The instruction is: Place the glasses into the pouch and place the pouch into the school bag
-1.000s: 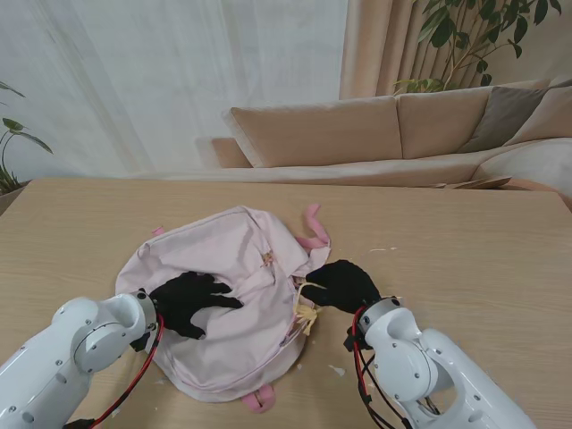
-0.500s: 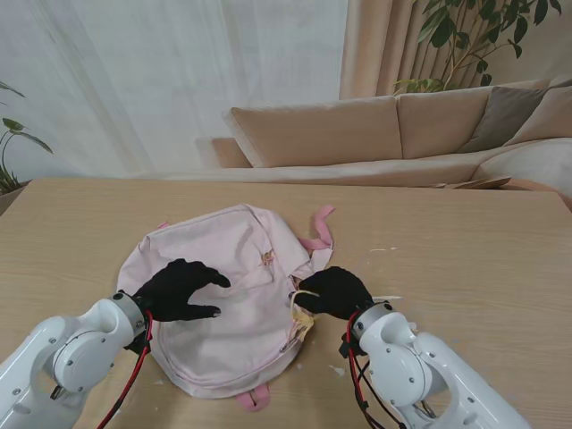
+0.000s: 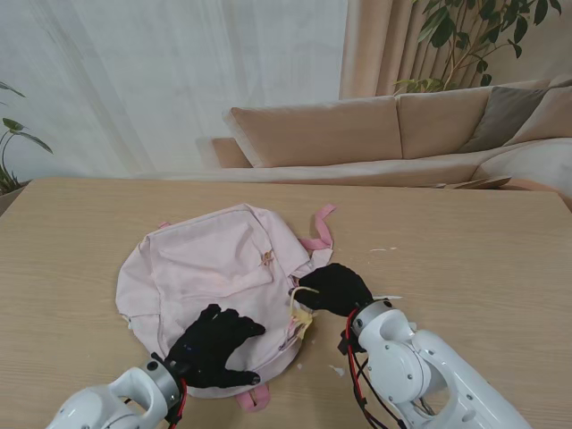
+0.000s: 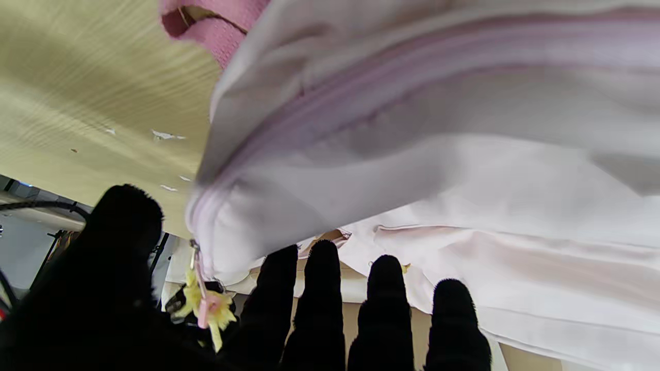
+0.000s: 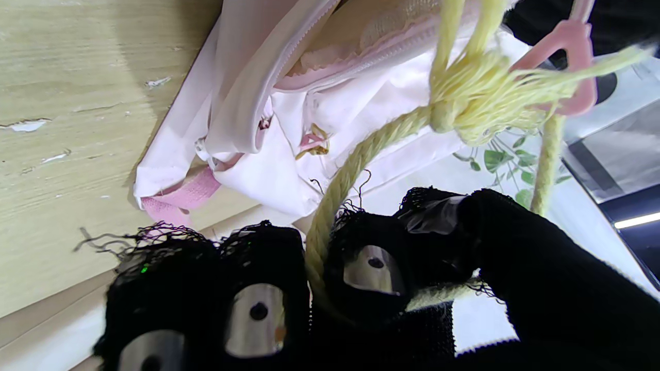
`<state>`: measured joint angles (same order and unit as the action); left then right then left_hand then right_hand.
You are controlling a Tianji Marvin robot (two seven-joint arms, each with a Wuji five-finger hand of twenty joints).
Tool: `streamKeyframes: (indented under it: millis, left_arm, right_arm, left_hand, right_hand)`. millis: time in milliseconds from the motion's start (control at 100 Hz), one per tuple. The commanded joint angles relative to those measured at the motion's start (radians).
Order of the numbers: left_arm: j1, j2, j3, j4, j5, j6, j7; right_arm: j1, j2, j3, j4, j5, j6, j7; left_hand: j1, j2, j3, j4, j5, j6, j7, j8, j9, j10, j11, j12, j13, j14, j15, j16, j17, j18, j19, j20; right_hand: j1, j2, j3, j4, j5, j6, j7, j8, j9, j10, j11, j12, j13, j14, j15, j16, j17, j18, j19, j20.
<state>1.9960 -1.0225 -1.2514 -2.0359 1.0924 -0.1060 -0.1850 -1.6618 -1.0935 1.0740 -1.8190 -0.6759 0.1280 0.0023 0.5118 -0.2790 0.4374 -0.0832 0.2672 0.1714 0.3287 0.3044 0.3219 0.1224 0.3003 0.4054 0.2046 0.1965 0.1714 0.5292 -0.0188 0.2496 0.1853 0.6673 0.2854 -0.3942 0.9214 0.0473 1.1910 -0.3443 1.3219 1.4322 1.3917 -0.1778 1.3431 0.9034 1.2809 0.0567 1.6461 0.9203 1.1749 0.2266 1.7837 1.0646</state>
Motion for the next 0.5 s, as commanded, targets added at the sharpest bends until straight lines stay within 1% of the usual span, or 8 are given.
streamKeyframes:
  millis: [0,120,190,230,290,320,360,490]
  left_arm:
    - [0.013,-0.008,0.026,0.009,-0.004,0.016,0.001]
    - [-0.004,-0.004,0.073,0.029,0.048,0.048,0.016]
    - [-0.018,-0.008,0.115,0.060,0.083,0.093,0.102]
    - [-0.026,-0.009,0.127,0.071,0.095,0.104,0.124]
    - [-0.033,-0.011,0.140,0.083,0.111,0.123,0.159]
    - [-0.035,-0.012,0.143,0.090,0.118,0.129,0.182]
    - [-0.034,-0.014,0.145,0.098,0.116,0.136,0.206]
    - [-0.015,-0.022,0.124,0.108,0.092,0.129,0.265]
  right_arm:
    - [-0.006,-0.006,-0.001,-0.011,0.002,0.002,0.010]
    - [-0.006,-0.006,-0.003,-0.013,0.001,-0.002,0.007]
    - [-0.007,-0.007,-0.003,-0.013,0.004,-0.003,0.004]
    - [-0.009,-0.007,-0.001,-0.015,0.004,-0.004,0.004]
    - [-0.014,-0.006,0.007,-0.018,0.002,-0.005,0.005]
    - [-0.018,-0.006,0.012,-0.021,0.000,-0.003,0.006]
    - [-0.024,-0.005,0.021,-0.023,0.000,0.001,0.009]
    - [-0.036,0.000,0.053,-0.019,-0.007,0.021,0.035]
  left_hand:
    - [-0.031,-0.033,0.001,0.001,-0.031,0.018,-0.027,-0.014,-0.031,0.008,-0.015,-0.013,-0.030,-0.007,-0.017,-0.008,-0.020,0.005,-0.020,-0.009]
    - [0.040,-0.023,0.054,0.017,-0.007,0.015,-0.022,-0.013,-0.012,0.004,-0.005,-0.011,-0.015,-0.007,-0.015,-0.005,-0.013,0.007,-0.019,-0.013]
    - [0.161,0.018,0.138,0.040,0.051,0.010,0.015,-0.001,0.042,0.015,0.022,-0.002,0.034,0.007,0.017,0.017,0.019,0.016,-0.007,-0.012]
    - [0.239,0.034,0.151,0.025,0.096,-0.010,0.039,-0.003,0.079,0.016,0.030,-0.003,0.051,0.012,0.034,0.030,0.030,0.018,0.000,-0.010]
    - [0.398,0.056,0.099,-0.001,0.246,-0.042,0.106,0.002,0.191,0.013,0.067,0.011,0.105,0.025,0.081,0.056,0.064,0.025,0.019,0.001]
    - [0.571,0.031,-0.066,-0.022,0.380,-0.085,0.189,0.012,0.292,0.000,0.096,0.026,0.156,0.029,0.119,0.072,0.090,0.027,0.031,0.013]
    - [0.640,0.022,-0.135,-0.018,0.477,-0.109,0.264,-0.005,0.380,0.004,0.108,0.090,0.207,0.036,0.170,0.090,0.117,0.035,0.048,0.028]
    - [0.649,0.027,-0.172,-0.005,0.499,-0.239,0.453,0.105,0.487,-0.004,0.120,0.228,0.246,0.044,0.267,0.108,0.139,0.039,0.062,0.049]
  right_hand:
    - [-0.039,0.026,-0.004,0.017,0.038,-0.018,0.016,0.009,0.056,-0.020,0.036,0.005,0.029,-0.003,0.073,0.017,0.048,-0.051,0.310,0.018]
    - [-0.040,0.026,-0.004,0.018,0.038,-0.018,0.016,0.010,0.056,-0.020,0.036,0.005,0.029,-0.003,0.073,0.017,0.049,-0.052,0.310,0.018]
    - [-0.040,0.026,-0.004,0.018,0.038,-0.018,0.016,0.010,0.056,-0.020,0.036,0.005,0.029,-0.003,0.073,0.017,0.049,-0.052,0.310,0.018]
    - [-0.040,0.025,-0.004,0.018,0.038,-0.018,0.016,0.010,0.056,-0.020,0.036,0.005,0.029,-0.003,0.073,0.017,0.049,-0.052,0.310,0.018]
    - [-0.041,0.027,-0.004,0.018,0.038,-0.018,0.016,0.010,0.056,-0.021,0.035,0.005,0.029,-0.007,0.071,0.016,0.049,-0.053,0.310,0.018]
    - [-0.041,0.027,-0.005,0.018,0.038,-0.018,0.016,0.010,0.056,-0.021,0.035,0.005,0.029,-0.008,0.071,0.016,0.049,-0.054,0.310,0.018]
    - [-0.040,0.026,-0.005,0.018,0.038,-0.018,0.016,0.010,0.056,-0.021,0.035,0.005,0.029,-0.009,0.071,0.016,0.049,-0.054,0.310,0.018]
    - [-0.038,0.024,-0.002,0.021,0.038,-0.018,0.016,0.010,0.056,-0.020,0.035,0.005,0.029,-0.006,0.073,0.016,0.048,-0.052,0.310,0.020]
